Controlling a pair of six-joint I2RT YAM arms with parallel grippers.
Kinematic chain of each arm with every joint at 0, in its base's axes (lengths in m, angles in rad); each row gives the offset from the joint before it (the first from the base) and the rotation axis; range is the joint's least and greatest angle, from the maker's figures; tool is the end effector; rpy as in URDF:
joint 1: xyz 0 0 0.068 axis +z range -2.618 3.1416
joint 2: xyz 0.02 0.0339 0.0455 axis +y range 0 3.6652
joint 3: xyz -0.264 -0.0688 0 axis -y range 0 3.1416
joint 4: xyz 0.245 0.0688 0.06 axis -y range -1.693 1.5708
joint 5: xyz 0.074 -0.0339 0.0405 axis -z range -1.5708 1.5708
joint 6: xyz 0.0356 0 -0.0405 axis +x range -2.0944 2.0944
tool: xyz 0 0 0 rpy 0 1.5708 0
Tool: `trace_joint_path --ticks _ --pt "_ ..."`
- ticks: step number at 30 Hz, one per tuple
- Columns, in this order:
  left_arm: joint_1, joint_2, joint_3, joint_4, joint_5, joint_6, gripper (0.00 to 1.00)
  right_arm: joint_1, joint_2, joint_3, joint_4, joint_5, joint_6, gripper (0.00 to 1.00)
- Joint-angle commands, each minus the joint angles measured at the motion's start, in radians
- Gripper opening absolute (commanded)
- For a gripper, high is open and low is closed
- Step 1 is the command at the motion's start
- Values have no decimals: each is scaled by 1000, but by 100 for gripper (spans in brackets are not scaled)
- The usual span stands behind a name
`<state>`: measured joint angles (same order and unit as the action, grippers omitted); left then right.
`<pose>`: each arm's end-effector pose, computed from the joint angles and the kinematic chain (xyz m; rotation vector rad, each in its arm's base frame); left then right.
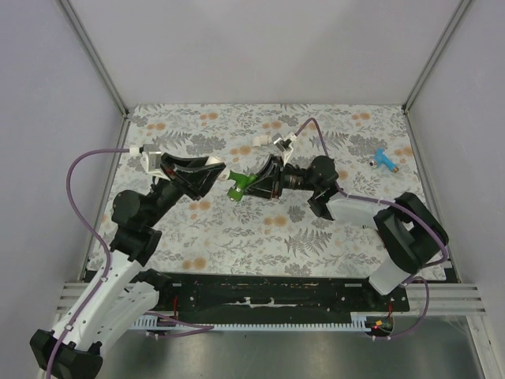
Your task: Install the water faucets
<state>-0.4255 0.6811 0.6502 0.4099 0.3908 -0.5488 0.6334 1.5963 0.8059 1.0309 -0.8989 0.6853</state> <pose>0.1410 -0.0788 0.3717 0.2854 1.2626 -1.0751 0.2536 0.2208 0.2684 -0.8296 1.4310 1.6376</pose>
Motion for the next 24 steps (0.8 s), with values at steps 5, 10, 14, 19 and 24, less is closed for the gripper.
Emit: trace_joint_path --ticks 5,10,14,19,24 --pt "-7 -37 -21 -12 -134 -122 2 -44 76 24 328 -32 320 42" --pt "-9 -61 5 -129 -277 -129 2 -44 -2 -14 116 -12 102 63" --pt "-7 -54 60 -270 -386 -169 2 -43 -110 -53 -170 70 -180 73" --pt "-10 -17 112 -375 -443 -211 2 15 -269 -34 -556 266 -547 84" --pt "-9 11 127 -398 -452 -232 2 119 -329 36 -759 437 -800 98"
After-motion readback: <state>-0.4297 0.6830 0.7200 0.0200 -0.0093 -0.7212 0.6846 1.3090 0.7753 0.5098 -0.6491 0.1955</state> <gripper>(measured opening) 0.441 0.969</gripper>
